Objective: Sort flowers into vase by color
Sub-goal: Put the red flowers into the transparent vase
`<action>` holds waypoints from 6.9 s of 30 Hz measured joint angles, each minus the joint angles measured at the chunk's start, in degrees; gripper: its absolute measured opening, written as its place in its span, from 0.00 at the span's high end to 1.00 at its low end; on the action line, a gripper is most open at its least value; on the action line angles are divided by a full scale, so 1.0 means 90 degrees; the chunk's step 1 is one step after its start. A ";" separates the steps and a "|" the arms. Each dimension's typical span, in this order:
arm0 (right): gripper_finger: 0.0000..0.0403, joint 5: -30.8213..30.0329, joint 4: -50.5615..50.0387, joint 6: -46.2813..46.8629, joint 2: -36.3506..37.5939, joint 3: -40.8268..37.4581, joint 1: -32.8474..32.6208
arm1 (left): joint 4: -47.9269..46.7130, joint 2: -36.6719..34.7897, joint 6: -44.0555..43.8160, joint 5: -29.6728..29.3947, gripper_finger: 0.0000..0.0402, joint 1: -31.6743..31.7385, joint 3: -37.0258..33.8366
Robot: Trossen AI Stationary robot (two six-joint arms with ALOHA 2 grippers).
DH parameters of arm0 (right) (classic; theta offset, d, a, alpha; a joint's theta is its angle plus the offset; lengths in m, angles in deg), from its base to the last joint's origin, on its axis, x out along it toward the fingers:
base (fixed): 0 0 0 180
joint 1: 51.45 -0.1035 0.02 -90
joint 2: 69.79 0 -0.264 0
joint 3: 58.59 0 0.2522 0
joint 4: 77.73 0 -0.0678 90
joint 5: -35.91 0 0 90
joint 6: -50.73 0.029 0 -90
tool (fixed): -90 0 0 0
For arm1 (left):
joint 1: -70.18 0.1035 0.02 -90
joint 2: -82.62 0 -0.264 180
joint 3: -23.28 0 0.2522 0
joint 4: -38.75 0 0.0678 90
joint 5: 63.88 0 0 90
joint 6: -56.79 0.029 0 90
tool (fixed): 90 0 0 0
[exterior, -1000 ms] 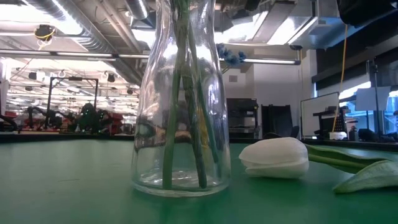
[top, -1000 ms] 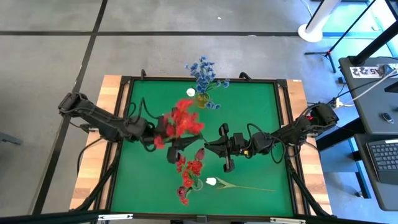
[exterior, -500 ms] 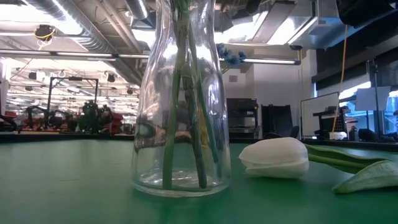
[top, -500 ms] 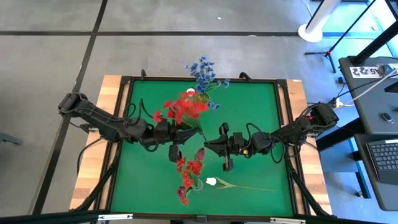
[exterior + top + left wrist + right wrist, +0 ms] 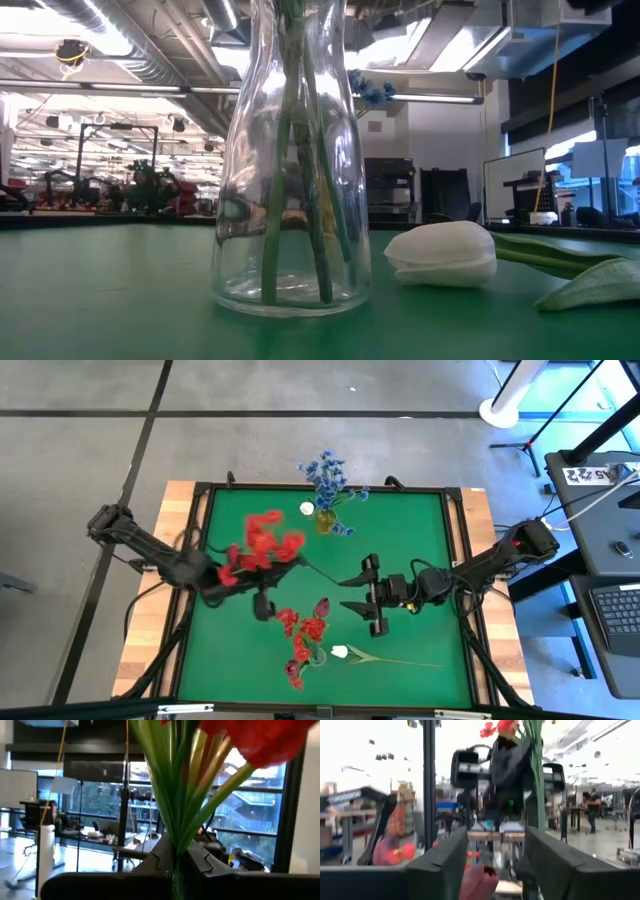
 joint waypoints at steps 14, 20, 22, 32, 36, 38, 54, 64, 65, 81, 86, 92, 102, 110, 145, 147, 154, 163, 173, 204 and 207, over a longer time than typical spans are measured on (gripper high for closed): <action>0.37 -0.1142 -0.3535 0.0012 0.2054 0.0000 -0.0464 | -0.1208 -0.1246 0.0144 -0.0810 0.99 -0.2050 0.0070; 0.42 -0.1766 -0.4091 0.0017 0.2215 0.0000 -0.0753 | -0.2400 -0.0934 -0.0280 -0.0780 0.99 -0.2729 0.0912; 0.44 -0.1770 -0.4146 0.0024 0.2215 0.0000 -0.0783 | -0.2743 -0.0646 -0.0375 -0.0778 0.99 -0.2787 0.1219; 0.45 -0.1781 -0.4222 0.0079 0.2179 -0.0002 -0.0775 | -0.4712 0.1085 -0.0640 -0.0777 1.00 -0.2261 0.3283; 0.45 -0.1773 -0.4493 0.0281 0.2179 -0.0004 -0.0775 | -0.5324 0.1448 -0.1160 -0.0368 1.00 -0.1831 0.3758; 0.45 -0.1769 -0.4594 0.0393 0.2179 -0.0004 -0.0775 | -0.5476 0.1577 -0.1445 0.0033 1.00 -0.1590 0.3774; 0.45 -0.0897 -0.4613 0.0898 0.2177 -0.0007 -0.0770 | -0.6132 0.2051 -0.2397 0.0546 1.00 -0.1253 0.3774; 0.45 0.0163 -0.2822 0.1014 0.1344 -0.0007 -0.0812 | -0.5959 0.2447 -0.2406 0.0531 1.00 -0.0976 0.3772; 0.45 0.0169 -0.2665 0.1012 0.1211 -0.0007 -0.0809 | -0.5944 0.2442 -0.2445 0.0529 1.00 -0.0941 0.3772; 0.45 0.0201 -0.1718 0.0693 0.0393 0.0684 -0.0721 | -0.6182 0.2442 -0.2941 0.0892 1.00 -0.0812 0.3772; 0.45 0.0568 -0.2813 0.0649 -0.0108 0.1588 -0.0726 | -0.6205 0.2442 -0.3049 0.0892 1.00 -0.0795 0.3772; 0.45 0.0758 -0.3177 0.0570 -0.0454 0.2048 -0.0726 | -0.6444 0.2442 -0.3148 0.0894 1.00 -0.0840 0.3772; 0.46 0.0562 -0.3042 0.0715 -0.0446 0.2070 -0.0581 | -0.6555 0.2442 -0.3217 0.0883 1.00 -0.0915 0.3769; 0.69 0.0944 -0.3158 0.0847 -0.0485 0.2070 -0.0344 | -0.6642 0.2440 -0.3273 0.0870 1.00 -0.0832 0.3769; 0.99 0.1264 -0.3787 0.0065 0.0317 0.2065 -0.0532 | -0.7315 0.2420 -0.1177 -0.3712 0.58 -0.3040 0.5608; 0.99 0.1426 -0.3689 0.0058 0.0363 0.2065 -0.0531 | -0.7333 0.2422 -0.1177 -0.3892 0.58 -0.3149 0.5608; 0.99 0.2167 -0.3467 0.0226 0.0542 0.2057 -0.0526 | -0.8045 0.2430 -0.1628 -0.4858 0.58 -0.3425 0.5523; 0.99 0.1073 -0.5059 0.0038 0.1472 0.2067 -0.0804 | -1.1533 0.2402 -0.5975 -0.3805 0.59 -0.3150 0.5184; 0.99 0.0807 -0.4018 0.0119 0.1175 0.1151 -0.1287 | -1.4409 0.1915 -1.0911 -0.3985 0.59 -0.2952 0.3588; 0.99 0.1077 -0.1432 0.0024 0.0210 0.0387 -0.1049 | -0.1465 0.1131 -0.4734 -0.0869 0.60 -0.1684 -0.2584; 0.99 0.1079 -0.1404 0.0023 0.0064 0.0387 -0.0937 | -0.0808 0.1131 -0.4509 -0.0166 0.60 -0.1305 -0.2885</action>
